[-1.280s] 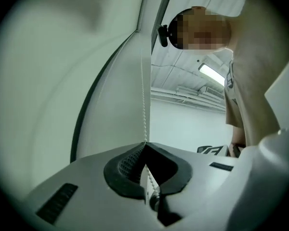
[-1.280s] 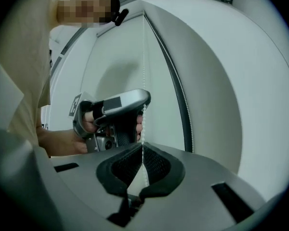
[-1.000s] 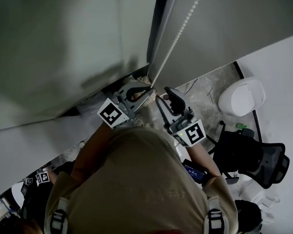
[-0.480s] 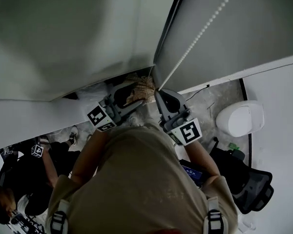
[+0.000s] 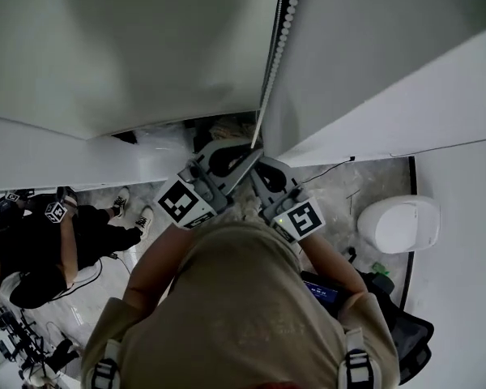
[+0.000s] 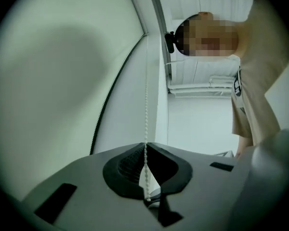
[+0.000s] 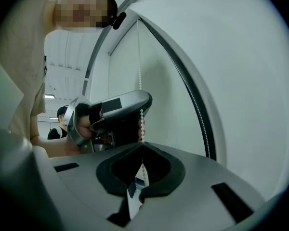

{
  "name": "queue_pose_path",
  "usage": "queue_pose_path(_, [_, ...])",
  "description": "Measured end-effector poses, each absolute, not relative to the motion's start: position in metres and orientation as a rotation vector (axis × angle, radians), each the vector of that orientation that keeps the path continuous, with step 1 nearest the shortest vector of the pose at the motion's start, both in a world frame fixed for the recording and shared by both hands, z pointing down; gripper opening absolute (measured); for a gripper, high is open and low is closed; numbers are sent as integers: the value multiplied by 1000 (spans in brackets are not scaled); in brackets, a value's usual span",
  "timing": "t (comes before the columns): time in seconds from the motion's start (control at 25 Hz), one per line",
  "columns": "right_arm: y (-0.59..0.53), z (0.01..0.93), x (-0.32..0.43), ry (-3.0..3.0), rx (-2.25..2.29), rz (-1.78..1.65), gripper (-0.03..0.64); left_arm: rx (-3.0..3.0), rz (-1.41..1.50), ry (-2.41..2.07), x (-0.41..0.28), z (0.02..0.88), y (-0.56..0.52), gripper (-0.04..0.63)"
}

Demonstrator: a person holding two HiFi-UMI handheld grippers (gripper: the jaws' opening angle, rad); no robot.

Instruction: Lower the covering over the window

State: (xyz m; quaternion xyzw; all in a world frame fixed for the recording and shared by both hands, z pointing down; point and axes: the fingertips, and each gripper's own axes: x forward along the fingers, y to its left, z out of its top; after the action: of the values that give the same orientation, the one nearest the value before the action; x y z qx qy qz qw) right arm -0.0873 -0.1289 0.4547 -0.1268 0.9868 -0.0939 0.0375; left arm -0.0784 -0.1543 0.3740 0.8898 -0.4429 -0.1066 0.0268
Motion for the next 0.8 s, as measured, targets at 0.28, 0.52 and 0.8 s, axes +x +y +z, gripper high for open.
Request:
queue_pose_path(0.28, [-115, 441, -63, 2986, -315, -302, 86, 2715, -166, -1555, -104, 430, -145, 23])
queue_pose_path(0.52, [-111, 405, -81, 2991, -232, -135, 91, 2730, -203, -1421, -78, 465, -110, 23])
queue_pose_path(0.8, [-113, 389, -96, 2965, -274, -67, 15, 2791, -307, -1173, -68, 455, -79, 75])
